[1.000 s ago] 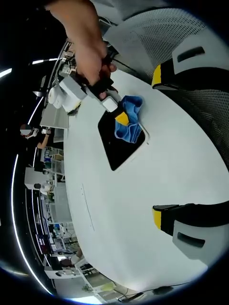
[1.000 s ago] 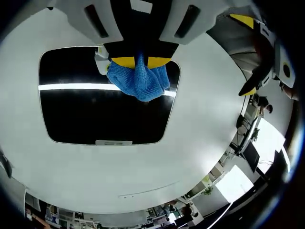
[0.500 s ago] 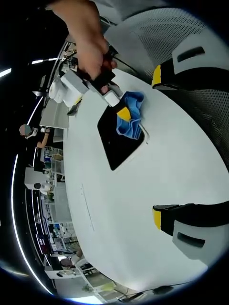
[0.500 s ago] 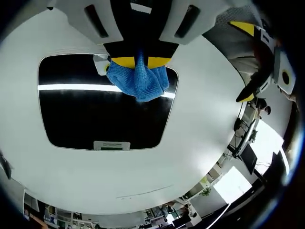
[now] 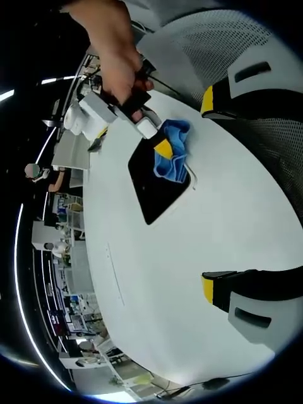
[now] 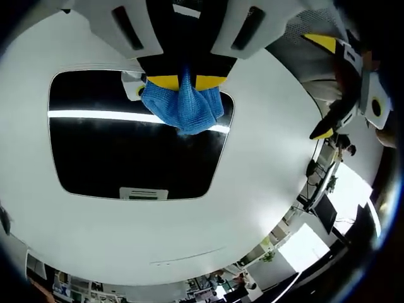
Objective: Wipe the mirror surface with the cleaning cloth until all visible marks leave the cleaned area.
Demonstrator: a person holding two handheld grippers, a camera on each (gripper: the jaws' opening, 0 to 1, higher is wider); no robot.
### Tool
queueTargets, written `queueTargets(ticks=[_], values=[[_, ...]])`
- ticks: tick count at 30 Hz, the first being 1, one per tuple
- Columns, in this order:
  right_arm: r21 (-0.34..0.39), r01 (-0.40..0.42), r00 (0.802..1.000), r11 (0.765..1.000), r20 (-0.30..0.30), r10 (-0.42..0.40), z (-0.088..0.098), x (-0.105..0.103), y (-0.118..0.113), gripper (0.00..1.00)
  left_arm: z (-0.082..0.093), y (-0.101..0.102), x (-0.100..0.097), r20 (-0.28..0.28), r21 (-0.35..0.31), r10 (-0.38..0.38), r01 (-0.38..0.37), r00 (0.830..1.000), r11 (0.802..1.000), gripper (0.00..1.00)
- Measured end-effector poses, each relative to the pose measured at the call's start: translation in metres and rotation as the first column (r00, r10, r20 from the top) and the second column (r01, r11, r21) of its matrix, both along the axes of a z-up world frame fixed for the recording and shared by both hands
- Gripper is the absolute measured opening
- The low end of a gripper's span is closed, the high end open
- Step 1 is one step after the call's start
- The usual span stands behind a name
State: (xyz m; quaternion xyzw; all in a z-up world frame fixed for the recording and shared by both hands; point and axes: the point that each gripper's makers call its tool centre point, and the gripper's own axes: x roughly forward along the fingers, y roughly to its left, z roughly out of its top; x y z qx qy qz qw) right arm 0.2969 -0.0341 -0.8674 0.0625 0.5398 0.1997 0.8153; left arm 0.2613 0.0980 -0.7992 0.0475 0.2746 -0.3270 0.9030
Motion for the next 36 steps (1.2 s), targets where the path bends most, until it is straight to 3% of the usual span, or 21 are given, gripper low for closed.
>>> queueTargets(ticks=[10, 31, 36], values=[[0.001, -0.006, 1.000, 1.000, -0.006, 0.006, 0.000, 0.001, -0.006, 0.01, 0.000, 0.000, 0.000, 0.001, 0.000, 0.002, -0.002, 1.000, 1.000, 0.99], [-0.039, 0.027, 1.000, 0.999, -0.010, -0.027, 0.000, 0.002, -0.048, 0.01, 0.000, 0.000, 0.000, 0.003, -0.001, -0.001, 0.001, 1.000, 1.000, 0.99], [-0.040, 0.024, 1.000, 0.999, -0.010, -0.024, 0.000, 0.001, -0.049, 0.01, 0.000, 0.000, 0.000, 0.004, 0.004, -0.003, 0.003, 1.000, 1.000, 0.99]])
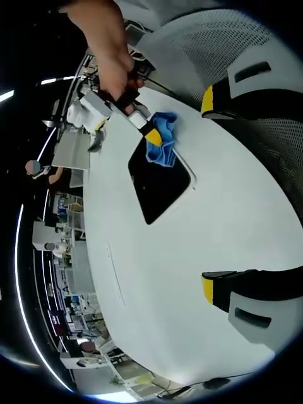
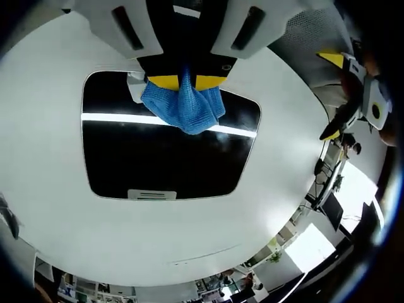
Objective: Wipe the mirror surface with the cleaning cloth until all visible marks leave the cleaned area.
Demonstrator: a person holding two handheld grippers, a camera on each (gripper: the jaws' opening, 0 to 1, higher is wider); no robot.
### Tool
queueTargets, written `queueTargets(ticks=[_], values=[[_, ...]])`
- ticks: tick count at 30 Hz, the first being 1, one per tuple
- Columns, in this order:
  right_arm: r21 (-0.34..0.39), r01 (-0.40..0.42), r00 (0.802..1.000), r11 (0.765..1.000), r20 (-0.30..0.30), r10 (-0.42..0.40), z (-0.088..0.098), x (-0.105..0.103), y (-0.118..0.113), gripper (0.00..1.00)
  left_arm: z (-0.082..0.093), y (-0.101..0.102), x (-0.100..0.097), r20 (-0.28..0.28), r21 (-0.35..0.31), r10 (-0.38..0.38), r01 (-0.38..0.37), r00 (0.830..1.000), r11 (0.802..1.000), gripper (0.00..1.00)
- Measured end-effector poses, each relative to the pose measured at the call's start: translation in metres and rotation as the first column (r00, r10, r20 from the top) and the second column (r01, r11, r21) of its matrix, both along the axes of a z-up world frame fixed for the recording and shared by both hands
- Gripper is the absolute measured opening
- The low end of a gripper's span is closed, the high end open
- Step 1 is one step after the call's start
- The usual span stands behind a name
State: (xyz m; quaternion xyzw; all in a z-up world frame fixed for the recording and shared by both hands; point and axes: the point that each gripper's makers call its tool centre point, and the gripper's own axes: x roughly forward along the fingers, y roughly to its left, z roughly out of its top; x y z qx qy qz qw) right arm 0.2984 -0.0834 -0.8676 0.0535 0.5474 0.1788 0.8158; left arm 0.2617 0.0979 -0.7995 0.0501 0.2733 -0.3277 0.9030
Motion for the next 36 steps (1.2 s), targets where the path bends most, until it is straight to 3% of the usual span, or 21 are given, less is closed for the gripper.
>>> queueTargets(ticks=[12, 36], values=[[-0.008, 0.002, 1.000, 1.000, 0.008, -0.002, 0.000, 0.006, 0.003, 0.00, -0.001, -0.001, -0.001, -0.004, 0.006, -0.004, 0.004, 1.000, 1.000, 0.99], [-0.037, 0.010, 0.999, 0.999, 0.035, -0.008, -0.001, 0.057, 0.007, 0.00, -0.002, 0.000, 0.000, -0.013, -0.002, 0.004, -0.004, 1.000, 1.000, 0.99]])
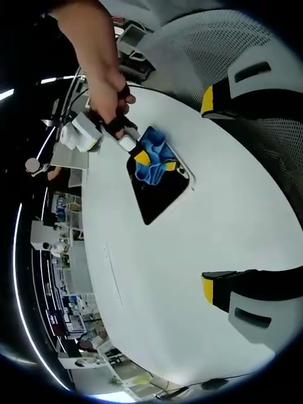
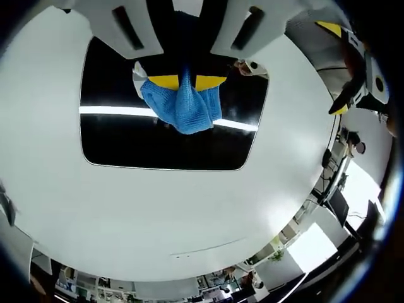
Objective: Wipe the mirror surface with the cleaning cloth until all visible marks leave the cleaned area.
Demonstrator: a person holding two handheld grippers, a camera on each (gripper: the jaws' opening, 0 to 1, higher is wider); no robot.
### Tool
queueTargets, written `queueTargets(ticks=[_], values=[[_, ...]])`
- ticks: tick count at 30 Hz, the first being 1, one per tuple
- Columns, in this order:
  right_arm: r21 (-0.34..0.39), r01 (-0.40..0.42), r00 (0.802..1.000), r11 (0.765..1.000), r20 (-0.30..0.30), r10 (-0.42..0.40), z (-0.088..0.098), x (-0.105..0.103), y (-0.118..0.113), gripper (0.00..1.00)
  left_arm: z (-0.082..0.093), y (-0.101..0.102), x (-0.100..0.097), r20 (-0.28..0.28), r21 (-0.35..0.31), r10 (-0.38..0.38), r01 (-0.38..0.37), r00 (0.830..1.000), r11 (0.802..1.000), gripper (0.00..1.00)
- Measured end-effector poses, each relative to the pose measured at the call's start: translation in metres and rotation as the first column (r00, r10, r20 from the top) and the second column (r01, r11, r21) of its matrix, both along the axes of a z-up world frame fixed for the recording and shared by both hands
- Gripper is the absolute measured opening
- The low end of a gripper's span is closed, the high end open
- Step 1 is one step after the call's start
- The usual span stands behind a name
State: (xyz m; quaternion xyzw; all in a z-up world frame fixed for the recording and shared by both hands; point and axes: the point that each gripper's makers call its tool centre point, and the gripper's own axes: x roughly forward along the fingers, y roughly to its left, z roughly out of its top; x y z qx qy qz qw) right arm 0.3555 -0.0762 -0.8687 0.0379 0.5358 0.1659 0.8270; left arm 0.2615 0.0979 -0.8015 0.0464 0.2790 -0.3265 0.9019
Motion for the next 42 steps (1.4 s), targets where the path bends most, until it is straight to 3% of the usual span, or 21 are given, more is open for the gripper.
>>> queueTargets(ticks=[25, 42], values=[[-0.040, -0.020, 1.000, 0.999, 0.017, 0.021, -0.003, 0.053, 0.002, 0.00, 0.003, -0.002, 0.001, -0.004, -0.026, 0.001, -0.001, 1.000, 1.000, 0.99], [-0.067, -0.027, 0.999, 0.997, 0.033, 0.030, -0.001, 0.074, 0.007, 0.00, 0.003, -0.003, 0.001, -0.004, -0.027, -0.002, 0.002, 1.000, 1.000, 0.99]])
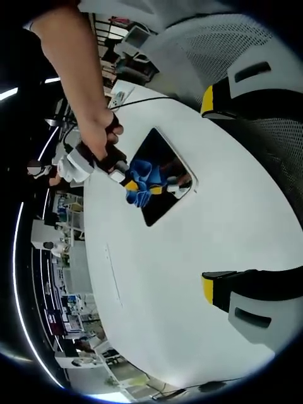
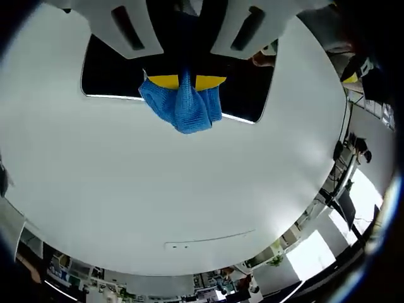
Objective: Wipe the mirror surface with the cleaning cloth until all visible marks leave the cleaned area.
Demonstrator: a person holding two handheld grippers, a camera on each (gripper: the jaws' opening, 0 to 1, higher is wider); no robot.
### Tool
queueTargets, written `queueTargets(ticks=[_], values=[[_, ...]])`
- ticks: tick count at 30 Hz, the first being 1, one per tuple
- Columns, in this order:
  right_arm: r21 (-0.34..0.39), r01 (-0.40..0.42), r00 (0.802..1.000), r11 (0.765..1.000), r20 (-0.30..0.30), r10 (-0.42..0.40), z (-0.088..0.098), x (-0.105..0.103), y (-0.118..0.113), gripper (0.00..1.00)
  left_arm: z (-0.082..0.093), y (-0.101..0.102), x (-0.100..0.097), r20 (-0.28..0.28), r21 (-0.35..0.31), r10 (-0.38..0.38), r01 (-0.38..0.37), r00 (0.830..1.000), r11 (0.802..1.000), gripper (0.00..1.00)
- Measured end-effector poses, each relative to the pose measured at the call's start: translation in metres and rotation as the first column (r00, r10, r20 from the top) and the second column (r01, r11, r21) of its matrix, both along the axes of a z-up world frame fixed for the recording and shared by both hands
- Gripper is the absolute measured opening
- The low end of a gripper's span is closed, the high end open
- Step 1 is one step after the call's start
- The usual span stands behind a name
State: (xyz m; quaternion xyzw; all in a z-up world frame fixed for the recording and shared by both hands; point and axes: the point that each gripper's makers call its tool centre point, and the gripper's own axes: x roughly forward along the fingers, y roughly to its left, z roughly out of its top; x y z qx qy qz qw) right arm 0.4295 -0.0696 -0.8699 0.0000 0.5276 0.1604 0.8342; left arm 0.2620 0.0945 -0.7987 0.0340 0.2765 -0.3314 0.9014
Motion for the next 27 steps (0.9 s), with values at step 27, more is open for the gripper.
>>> queueTargets(ticks=[27], values=[[0.010, -0.015, 1.000, 1.000, -0.006, 0.015, 0.0002, -0.0002, -0.0007, 0.00, -0.0009, 0.0012, 0.0007, 0.000, 0.002, 0.004, -0.004, 1.000, 1.000, 0.99]])
